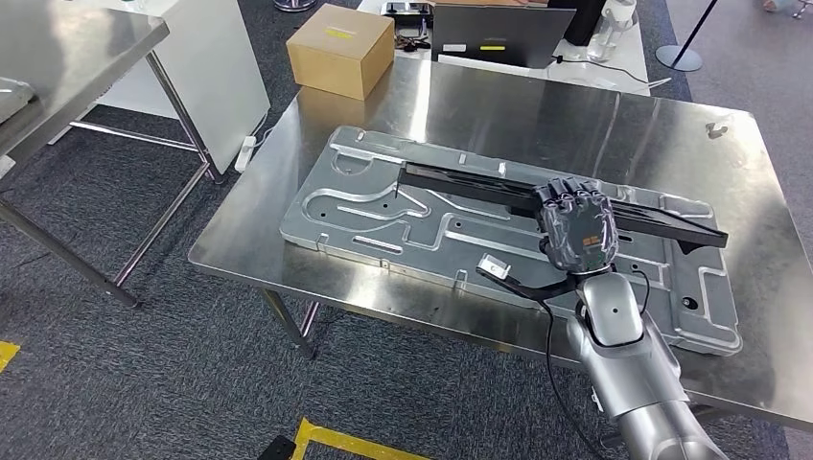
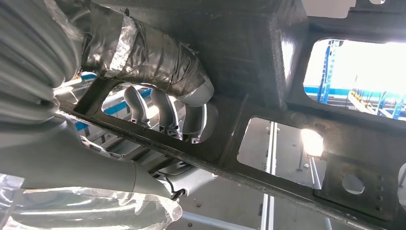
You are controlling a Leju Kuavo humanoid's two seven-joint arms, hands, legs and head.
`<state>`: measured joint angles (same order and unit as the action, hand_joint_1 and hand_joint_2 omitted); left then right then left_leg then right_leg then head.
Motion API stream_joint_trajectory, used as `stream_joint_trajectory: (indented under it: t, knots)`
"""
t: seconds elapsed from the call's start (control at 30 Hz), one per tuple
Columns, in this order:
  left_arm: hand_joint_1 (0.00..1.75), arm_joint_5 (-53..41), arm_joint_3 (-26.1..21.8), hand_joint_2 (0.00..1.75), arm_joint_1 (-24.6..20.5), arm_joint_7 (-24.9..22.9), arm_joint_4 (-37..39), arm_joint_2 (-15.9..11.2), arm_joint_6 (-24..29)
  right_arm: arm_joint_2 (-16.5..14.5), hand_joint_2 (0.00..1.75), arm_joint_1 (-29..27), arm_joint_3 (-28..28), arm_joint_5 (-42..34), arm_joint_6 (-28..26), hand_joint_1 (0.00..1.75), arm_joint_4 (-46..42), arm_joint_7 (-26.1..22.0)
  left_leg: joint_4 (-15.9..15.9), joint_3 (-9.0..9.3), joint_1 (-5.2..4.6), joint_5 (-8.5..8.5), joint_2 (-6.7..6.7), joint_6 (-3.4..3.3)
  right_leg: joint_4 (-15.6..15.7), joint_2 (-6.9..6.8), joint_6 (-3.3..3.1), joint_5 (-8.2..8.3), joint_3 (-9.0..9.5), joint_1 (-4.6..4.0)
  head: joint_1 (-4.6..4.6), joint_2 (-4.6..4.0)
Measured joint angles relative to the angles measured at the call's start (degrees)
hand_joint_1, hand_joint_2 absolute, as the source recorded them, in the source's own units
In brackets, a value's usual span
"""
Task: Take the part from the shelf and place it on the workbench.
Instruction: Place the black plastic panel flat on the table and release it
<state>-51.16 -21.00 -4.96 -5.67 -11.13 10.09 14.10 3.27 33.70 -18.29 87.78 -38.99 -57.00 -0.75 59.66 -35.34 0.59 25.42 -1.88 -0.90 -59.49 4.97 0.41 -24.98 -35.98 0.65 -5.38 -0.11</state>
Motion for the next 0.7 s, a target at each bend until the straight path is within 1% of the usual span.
stream_joint_trajectory:
  t: [0.1, 0.2, 0.23, 0.27, 0.3, 0.33, 0.37, 0.4, 0.43, 0.47, 0.5, 0.53, 0.57, 0.6, 0.63, 0.67, 0.7]
  knots:
    - [0.0, -0.51, 0.0, 1.75, 0.0, 0.07, 0.0, -0.05, -0.25, -0.05, 1.75, -0.1, 0.0, -0.13, 0.0, 1.69, 0.0, -0.06, 0.07, -0.02, -0.1, 0.03, -0.06, -0.06, 0.02, 0.0, 0.09, 0.01, 0.0, 0.13, 0.0, 0.0]
    - [0.0, -0.78, 0.0, 1.75, -0.02, 0.11, 0.0, -0.11, -0.33, -0.06, 1.75, -0.17, 0.0, -0.19, 0.0, 1.69, 0.0, -0.17, 0.18, -0.04, -0.24, 0.11, -0.04, -0.27, 0.12, 0.05, 0.35, 0.02, 0.01, 0.27, 0.0, 0.0]
    - [0.0, -0.79, 0.0, 1.75, -0.04, 0.15, 0.0, -0.12, -0.33, -0.06, 1.75, -0.18, 0.0, -0.2, 0.0, 1.69, 0.0, -0.23, 0.1, 0.0, -0.29, 0.11, 0.01, -0.41, 0.24, 0.14, 0.51, 0.04, 0.03, 0.31, 0.0, 0.0]
    - [0.0, -0.79, 0.0, 1.75, -0.06, 0.18, 0.0, -0.1, -0.33, -0.06, 1.75, -0.2, 0.0, -0.21, 0.0, 1.69, -0.02, -0.31, -0.24, 0.19, -0.1, -0.03, 0.15, -0.66, 0.3, 0.11, 0.67, 0.02, 0.05, 0.27, 0.01, 0.0]
    - [0.0, -0.79, -0.01, 1.75, -0.07, 0.21, 0.0, -0.08, -0.33, -0.05, 1.75, -0.21, 0.0, -0.22, 0.0, 1.69, -0.05, -0.37, -0.74, 0.5, 0.09, -0.2, 0.38, -0.93, 0.08, -0.53, 0.85, -0.18, -0.02, 0.18, -0.01, 0.0]
    - [0.0, -0.79, -0.01, 1.75, -0.06, 0.23, 0.0, -0.05, -0.33, -0.05, 1.75, -0.2, 0.0, -0.25, 0.0, 1.69, -0.09, -0.43, -1.26, 0.86, 0.3, -0.4, 0.66, -1.22, -0.95, -1.5, 1.07, -0.87, -0.47, 0.1, -0.05, 0.0]
    - [0.0, -0.79, -0.01, 1.75, -0.04, 0.24, 0.0, -0.03, -0.33, -0.08, 1.75, -0.2, 0.0, -0.26, 0.0, 1.69, -0.12, -0.46, -1.7, 1.19, 0.5, -0.57, 0.96, -1.46, -3.1, -2.64, 1.31, -2.11, -1.48, 0.09, -0.1, 0.0]
    - [0.0, -0.79, -0.01, 1.75, -0.02, 0.25, 0.0, -0.04, -0.34, -0.1, 1.75, -0.21, 0.0, -0.28, 0.0, 1.69, -0.13, -0.49, -1.88, 1.37, 0.49, -0.58, 1.22, -1.56, -6.38, -3.72, 1.62, -3.74, -3.1, 0.23, -0.15, 0.0]
    - [0.0, -0.79, -0.01, 1.75, 0.0, 0.25, 0.0, -0.04, -0.34, -0.14, 1.75, -0.27, 0.0, -0.29, 0.0, 1.69, -0.12, -0.52, -1.91, 1.42, 0.51, -0.53, 1.43, -1.6, -10.08, -4.23, 1.93, -5.35, -5.03, 0.47, -0.18, 0.0]
    - [0.0, -0.79, -0.01, 1.75, 0.04, 0.25, 0.0, -0.05, -0.35, -0.16, 1.75, -0.39, 0.0, -0.29, 0.0, 1.69, -0.1, -0.54, -1.86, 1.44, 0.57, -0.41, 1.59, -1.51, -13.13, -4.43, 2.25, -6.24, -6.74, 0.77, -0.17, 0.0]
    - [0.0, -0.79, -0.02, 1.75, 0.09, 0.26, 0.0, -0.05, -0.36, -0.16, 1.75, -0.52, 0.0, -0.3, 0.0, 1.69, -0.08, -0.56, -1.75, 1.48, 0.68, -0.24, 1.71, -1.34, -14.55, -4.54, 2.55, -6.14, -7.67, 1.06, -0.17, 0.0]
    - [0.0, -0.79, -0.03, 1.75, 0.15, 0.28, 0.0, -0.05, -0.36, -0.16, 1.75, -0.62, 0.0, -0.31, 0.0, 1.69, -0.07, -0.56, -1.58, 1.55, 0.87, -0.01, 1.79, -1.05, -13.75, -4.64, 2.84, -4.96, -7.46, 1.32, -0.17, 0.0]
    - [0.0, -0.8, -0.03, 1.75, 0.2, 0.32, 0.0, -0.04, -0.37, -0.16, 1.75, -0.66, 0.0, -0.31, 0.0, 1.69, -0.08, -0.56, -1.31, 1.67, 1.13, 0.32, 1.87, -0.68, -10.86, -4.8, 3.14, -2.96, -6.14, 1.58, -0.16, 0.0]
    - [0.0, -0.82, -0.04, 1.75, 0.23, 0.37, 0.0, -0.05, -0.38, -0.16, 1.75, -0.67, 0.0, -0.31, 0.0, 1.69, -0.08, -0.56, -1.0, 1.8, 1.34, 0.74, 1.94, -0.21, -7.06, -5.07, 3.46, -1.26, -4.28, 1.77, -0.18, 0.0]
    - [0.0, -0.86, -0.05, 1.75, 0.2, 0.4, 0.0, -0.1, -0.38, -0.17, 1.75, -0.66, 0.0, -0.31, 0.0, 1.69, -0.07, -0.56, -0.64, 1.85, 1.4, 1.15, 1.98, 0.32, -3.77, -5.25, 3.53, -0.09, -2.65, 1.74, -0.25, 0.0]
    - [0.0, -0.9, -0.05, 1.75, 0.18, 0.44, 0.0, -0.14, -0.37, -0.17, 1.75, -0.68, 0.0, -0.31, 0.0, 1.69, -0.07, -0.56, -0.44, 1.9, 1.36, 1.47, 2.01, 0.84, -1.62, -5.29, 3.22, 0.38, -1.56, 1.64, -0.24, 0.0]
    - [0.0, -0.94, -0.06, 1.75, 0.19, 0.46, 0.0, -0.17, -0.35, -0.18, 1.75, -0.74, 0.0, -0.32, 0.0, 1.69, -0.05, -0.56, -0.41, 1.97, 1.24, 1.69, 2.02, 1.31, -0.87, -5.24, 2.72, 0.12, -1.18, 1.45, -0.21, 0.0]
